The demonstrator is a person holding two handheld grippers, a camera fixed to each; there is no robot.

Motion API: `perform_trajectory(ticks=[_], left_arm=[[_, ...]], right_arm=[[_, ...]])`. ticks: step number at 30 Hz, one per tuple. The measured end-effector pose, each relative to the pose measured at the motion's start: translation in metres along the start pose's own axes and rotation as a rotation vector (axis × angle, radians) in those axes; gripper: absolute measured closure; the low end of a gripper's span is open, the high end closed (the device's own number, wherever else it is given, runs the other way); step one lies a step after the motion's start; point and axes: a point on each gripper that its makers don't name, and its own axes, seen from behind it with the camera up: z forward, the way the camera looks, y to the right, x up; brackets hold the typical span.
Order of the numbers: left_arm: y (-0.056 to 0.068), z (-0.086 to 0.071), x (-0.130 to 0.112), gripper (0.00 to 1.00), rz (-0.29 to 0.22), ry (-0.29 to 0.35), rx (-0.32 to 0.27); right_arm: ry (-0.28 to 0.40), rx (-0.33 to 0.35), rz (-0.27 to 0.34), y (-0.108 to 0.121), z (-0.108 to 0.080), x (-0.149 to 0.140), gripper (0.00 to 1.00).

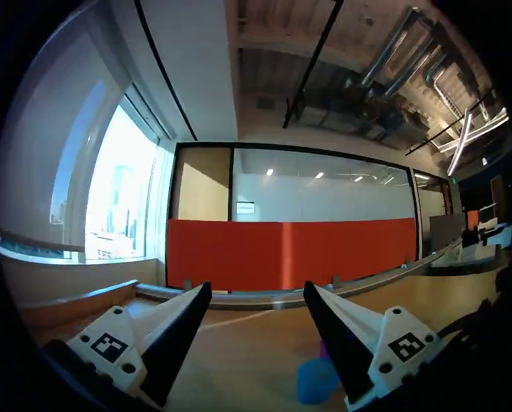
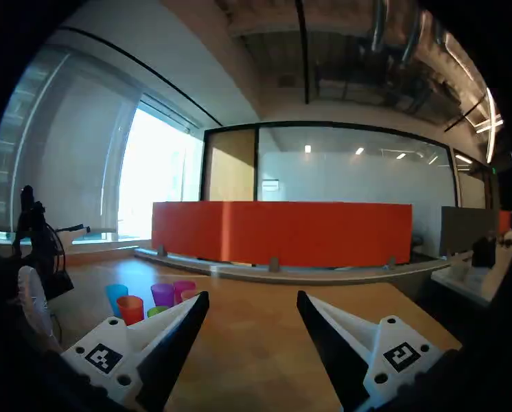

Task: Pour water

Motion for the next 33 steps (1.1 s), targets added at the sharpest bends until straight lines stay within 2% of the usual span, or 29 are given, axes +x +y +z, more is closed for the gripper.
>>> perform_trajectory(ticks=[3,9,15,23,33], left_arm=[[0.005,0.000,-0.012,0.00,-0.016,-0.029,0.005],[0.009,-0.001,-0.043,0.00,0.001,-0.096,0.040],[0.010,-0.003,-0.064,0.00,0.012,-0.125,0.066],[0.005,0.003,-0.069,0.00,0.060,-0.128,0.096],[0.000,0.011,-0.074,0.00,0.045,-0.124,0.092]], right_arm=[[0.003,-0.019,-0.002,0.007,-0.003,0.002,0.01],[0.004,-0.068,0.004,0.023,-0.009,0.001,0.01],[0.001,-0.109,0.020,0.037,-0.013,-0.003,0.01],[0.000,-0.133,0.035,0.042,-0.009,-0.002,0.01],[-0.010,-0.138,0.044,0.040,-0.005,-0.002,0.01]])
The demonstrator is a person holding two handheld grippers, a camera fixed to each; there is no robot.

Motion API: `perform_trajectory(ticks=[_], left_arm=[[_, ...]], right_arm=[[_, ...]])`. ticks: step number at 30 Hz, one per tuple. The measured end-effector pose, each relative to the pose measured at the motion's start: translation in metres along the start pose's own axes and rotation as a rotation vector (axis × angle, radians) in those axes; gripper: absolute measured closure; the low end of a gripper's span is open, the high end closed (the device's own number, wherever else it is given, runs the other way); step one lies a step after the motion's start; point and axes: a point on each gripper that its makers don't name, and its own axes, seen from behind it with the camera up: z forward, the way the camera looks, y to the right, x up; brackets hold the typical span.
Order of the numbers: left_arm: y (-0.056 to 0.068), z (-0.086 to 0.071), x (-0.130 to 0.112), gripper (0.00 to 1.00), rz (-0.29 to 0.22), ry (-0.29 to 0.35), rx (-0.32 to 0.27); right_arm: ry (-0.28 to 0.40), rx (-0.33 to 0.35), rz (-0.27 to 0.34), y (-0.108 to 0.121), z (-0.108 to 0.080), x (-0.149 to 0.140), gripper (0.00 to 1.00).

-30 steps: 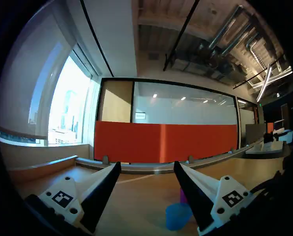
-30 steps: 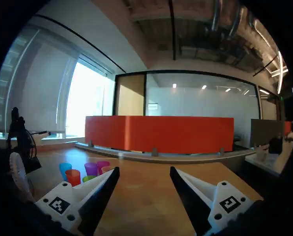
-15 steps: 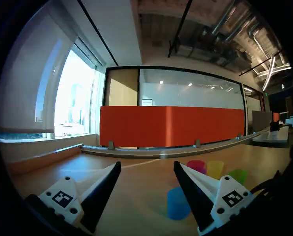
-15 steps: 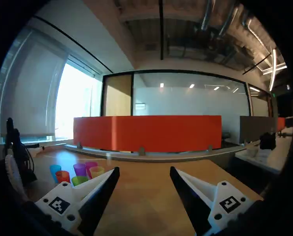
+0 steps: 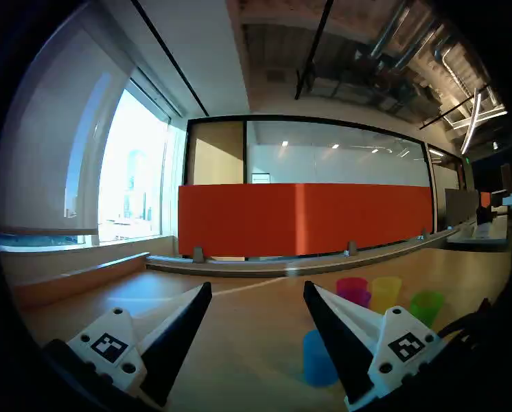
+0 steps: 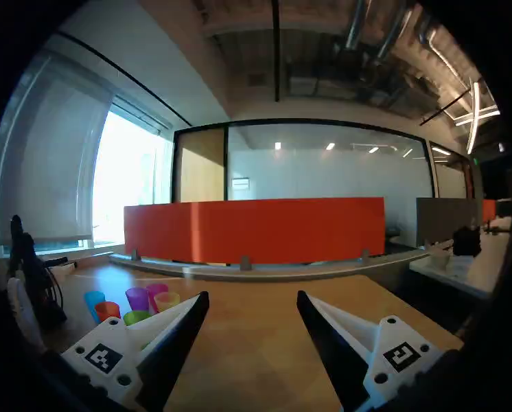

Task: Pour water

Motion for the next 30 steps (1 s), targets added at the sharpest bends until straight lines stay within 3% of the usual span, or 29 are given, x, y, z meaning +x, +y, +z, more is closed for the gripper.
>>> perform_trajectory(ticks=[12,18,30], left_arm=[[0.002,0.003,-0.007,0.00,0.002,-0.004,0.005],[0.005,0.000,-0.020,0.00,-0.012,-0.039,0.019],[-0.002,-0.004,-0.024,0.00,-0.002,-0.048,0.072]], right_arm=[[-0.007,-0.013,-0.009,0.001,-0.001,0.000,0.01],[-0.022,-0.036,-0.002,0.007,-0.002,-0.001,0.01],[-0.061,-0.079,-0.001,0.008,0.008,-0.001,0.01]])
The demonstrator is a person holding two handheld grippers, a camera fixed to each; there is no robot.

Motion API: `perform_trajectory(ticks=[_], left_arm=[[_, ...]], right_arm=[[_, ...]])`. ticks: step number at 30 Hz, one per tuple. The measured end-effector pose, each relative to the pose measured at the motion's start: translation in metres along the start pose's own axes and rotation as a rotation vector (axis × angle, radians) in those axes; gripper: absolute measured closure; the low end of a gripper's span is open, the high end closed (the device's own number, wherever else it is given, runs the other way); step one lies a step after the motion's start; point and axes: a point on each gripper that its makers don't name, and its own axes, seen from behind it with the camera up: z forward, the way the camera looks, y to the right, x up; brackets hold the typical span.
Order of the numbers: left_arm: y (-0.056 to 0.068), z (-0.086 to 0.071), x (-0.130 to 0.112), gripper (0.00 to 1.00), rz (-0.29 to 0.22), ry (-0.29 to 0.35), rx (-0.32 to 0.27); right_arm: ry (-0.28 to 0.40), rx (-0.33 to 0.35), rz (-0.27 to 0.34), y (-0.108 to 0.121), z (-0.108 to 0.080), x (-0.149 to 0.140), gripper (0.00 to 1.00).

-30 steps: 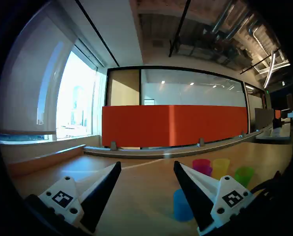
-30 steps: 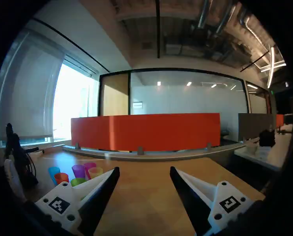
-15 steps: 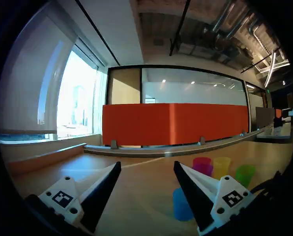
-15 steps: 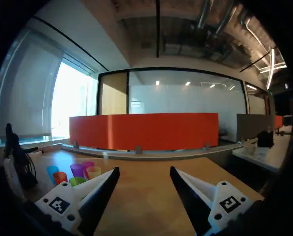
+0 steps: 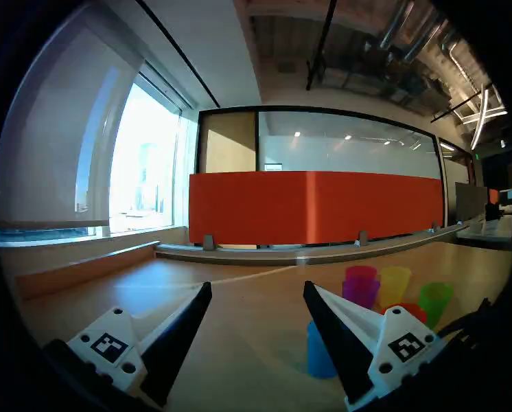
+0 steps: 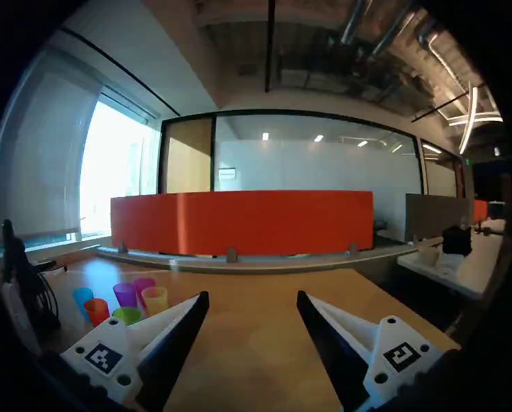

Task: Pour water

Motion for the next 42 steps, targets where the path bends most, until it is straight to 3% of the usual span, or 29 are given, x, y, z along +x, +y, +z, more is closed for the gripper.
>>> perform_trajectory(ticks=[9,24,42], left_arm=[[-0.004,-0.004,0.000,0.00,0.008,-0.005,-0.002],[-0.007,-0.010,-0.011,0.01,0.004,-0.048,-0.037],[-0.007,-0.010,-0.012,0.01,0.002,-0.055,-0.052]], right_arm=[[-0.017,-0.010,-0.008,-0.004,0.009,0.000,0.01],[-0.023,-0.039,-0.004,0.011,0.005,0.001,0.01],[-0.018,-0.020,-0.019,0.001,0.009,0.003,0.01]])
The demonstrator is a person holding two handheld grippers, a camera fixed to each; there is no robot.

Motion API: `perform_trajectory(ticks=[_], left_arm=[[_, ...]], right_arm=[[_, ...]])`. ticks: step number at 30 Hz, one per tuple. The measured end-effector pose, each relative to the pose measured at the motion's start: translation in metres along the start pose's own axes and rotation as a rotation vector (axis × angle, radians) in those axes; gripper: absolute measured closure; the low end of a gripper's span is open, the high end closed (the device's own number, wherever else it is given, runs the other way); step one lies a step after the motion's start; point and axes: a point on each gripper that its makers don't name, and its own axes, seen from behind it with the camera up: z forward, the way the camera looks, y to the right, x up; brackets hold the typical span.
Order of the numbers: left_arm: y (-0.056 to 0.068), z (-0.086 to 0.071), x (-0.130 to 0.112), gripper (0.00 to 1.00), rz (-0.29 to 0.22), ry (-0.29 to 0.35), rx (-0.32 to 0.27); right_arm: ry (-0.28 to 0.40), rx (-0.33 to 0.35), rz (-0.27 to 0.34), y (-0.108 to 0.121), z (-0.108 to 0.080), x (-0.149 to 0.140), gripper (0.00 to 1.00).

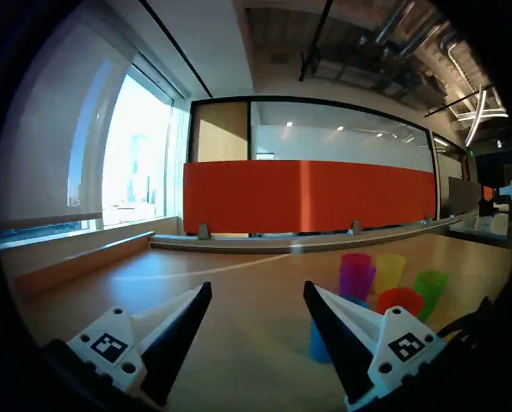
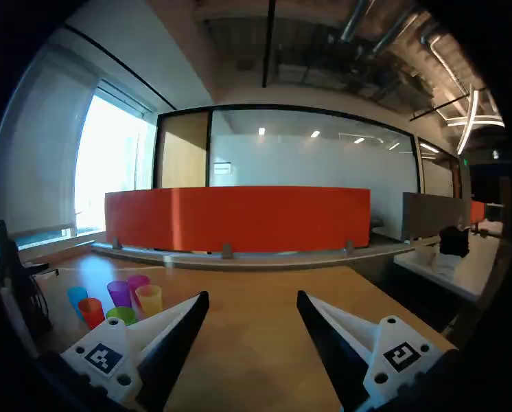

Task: Pour water

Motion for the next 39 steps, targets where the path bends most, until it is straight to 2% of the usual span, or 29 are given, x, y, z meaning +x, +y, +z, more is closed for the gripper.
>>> perform_trajectory(ticks=[9,15,20,24,30,39], left_arm=[[0.000,0.000,0.000,0.00,0.001,-0.001,0.001],[-0.001,-0.001,-0.001,0.00,0.001,-0.001,0.001],[0.000,-0.001,-0.001,0.00,0.001,-0.001,0.001],[0.000,-0.001,-0.001,0.00,0.001,-0.001,0.001],[0.000,0.000,-0.001,0.00,0.001,-0.001,0.001],[0.000,0.000,0.000,0.00,0.001,-0.001,0.001]], right_arm=[[0.051,0.036,-0.039,-0.011,-0.001,0.010,0.01],[0.111,0.053,-0.062,-0.018,0.000,0.015,0.01],[0.159,0.045,-0.046,-0.015,0.006,0.013,0.01],[0.175,0.025,0.003,-0.012,0.016,0.007,0.01],[0.161,0.018,0.068,-0.021,0.036,-0.013,0.01],[0.091,-0.020,0.085,-0.025,0.066,-0.051,0.01]])
